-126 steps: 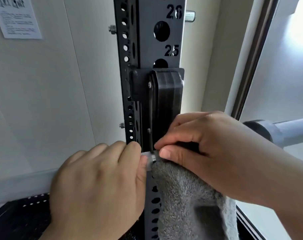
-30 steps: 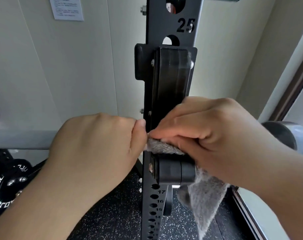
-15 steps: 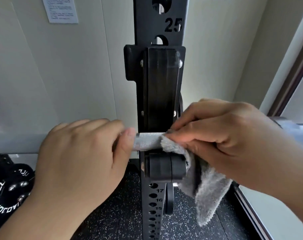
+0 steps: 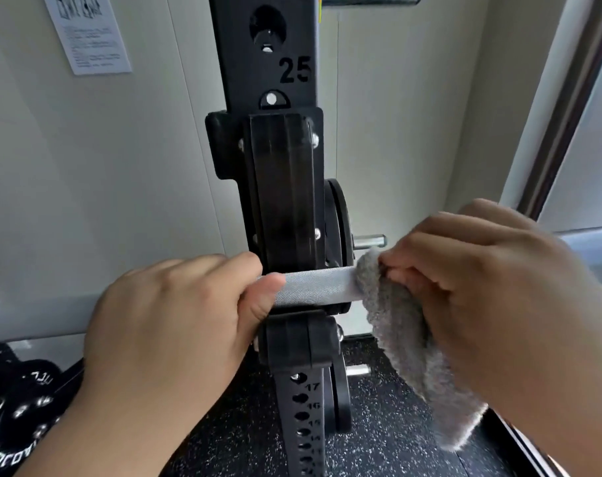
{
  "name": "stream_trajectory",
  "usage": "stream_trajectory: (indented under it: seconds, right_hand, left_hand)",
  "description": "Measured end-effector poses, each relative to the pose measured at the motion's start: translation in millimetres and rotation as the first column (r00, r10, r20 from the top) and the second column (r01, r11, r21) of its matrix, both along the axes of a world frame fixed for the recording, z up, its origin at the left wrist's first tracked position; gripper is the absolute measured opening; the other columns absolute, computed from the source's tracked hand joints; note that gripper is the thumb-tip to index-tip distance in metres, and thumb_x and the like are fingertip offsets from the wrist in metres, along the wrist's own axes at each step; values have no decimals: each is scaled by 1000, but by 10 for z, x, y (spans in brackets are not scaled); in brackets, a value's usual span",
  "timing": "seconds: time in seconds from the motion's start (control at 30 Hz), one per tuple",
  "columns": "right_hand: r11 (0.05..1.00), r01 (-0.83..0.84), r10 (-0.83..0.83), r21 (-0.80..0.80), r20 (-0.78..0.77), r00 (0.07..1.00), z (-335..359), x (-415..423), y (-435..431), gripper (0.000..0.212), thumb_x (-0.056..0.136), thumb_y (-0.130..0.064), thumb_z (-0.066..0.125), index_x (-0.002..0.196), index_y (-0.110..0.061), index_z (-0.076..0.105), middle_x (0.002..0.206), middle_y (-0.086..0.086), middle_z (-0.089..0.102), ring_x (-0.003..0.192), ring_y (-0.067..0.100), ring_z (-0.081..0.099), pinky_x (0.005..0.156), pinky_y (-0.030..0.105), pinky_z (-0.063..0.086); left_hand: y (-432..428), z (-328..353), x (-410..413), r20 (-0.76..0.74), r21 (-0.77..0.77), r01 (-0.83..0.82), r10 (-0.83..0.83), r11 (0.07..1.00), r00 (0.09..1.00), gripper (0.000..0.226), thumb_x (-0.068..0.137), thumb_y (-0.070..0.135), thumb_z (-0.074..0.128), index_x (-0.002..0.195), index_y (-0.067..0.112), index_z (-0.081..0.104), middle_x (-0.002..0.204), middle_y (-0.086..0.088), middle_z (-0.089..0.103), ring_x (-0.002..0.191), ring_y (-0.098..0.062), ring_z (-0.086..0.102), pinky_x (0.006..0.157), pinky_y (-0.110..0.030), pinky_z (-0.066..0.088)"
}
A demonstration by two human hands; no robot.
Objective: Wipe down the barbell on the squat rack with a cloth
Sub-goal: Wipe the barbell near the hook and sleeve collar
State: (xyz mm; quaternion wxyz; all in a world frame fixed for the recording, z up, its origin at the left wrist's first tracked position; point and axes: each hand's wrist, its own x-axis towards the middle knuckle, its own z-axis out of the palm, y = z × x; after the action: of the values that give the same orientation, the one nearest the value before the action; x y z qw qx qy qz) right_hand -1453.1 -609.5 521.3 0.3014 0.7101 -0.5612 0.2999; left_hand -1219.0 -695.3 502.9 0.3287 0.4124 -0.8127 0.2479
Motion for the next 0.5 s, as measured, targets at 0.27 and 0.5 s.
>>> stream_trajectory:
  seconds: [0.27, 0.5]
  right_hand:
    - [994, 91, -93, 55, 32, 995, -192, 33, -1, 24, 80, -1, 74, 92, -22, 72, 91, -6, 64, 85, 24, 55, 78, 43, 52]
    - [990, 131, -118, -45, 219, 968, -432, 245, -30, 21, 97, -21, 53, 103, -12, 72, 106, 1, 66, 99, 31, 56, 92, 46, 46]
  left_hand:
    - [3, 11, 42, 30, 19, 62, -62, 998, 998, 54, 109, 54, 24, 75, 26, 55, 55, 8, 47, 44, -25, 49, 47, -22, 25]
    - [-18, 21, 22, 19, -17, 79, -78, 997, 997, 51, 107, 50, 25, 72, 25, 52, 52, 8, 45, 40, -22, 46, 45, -21, 26]
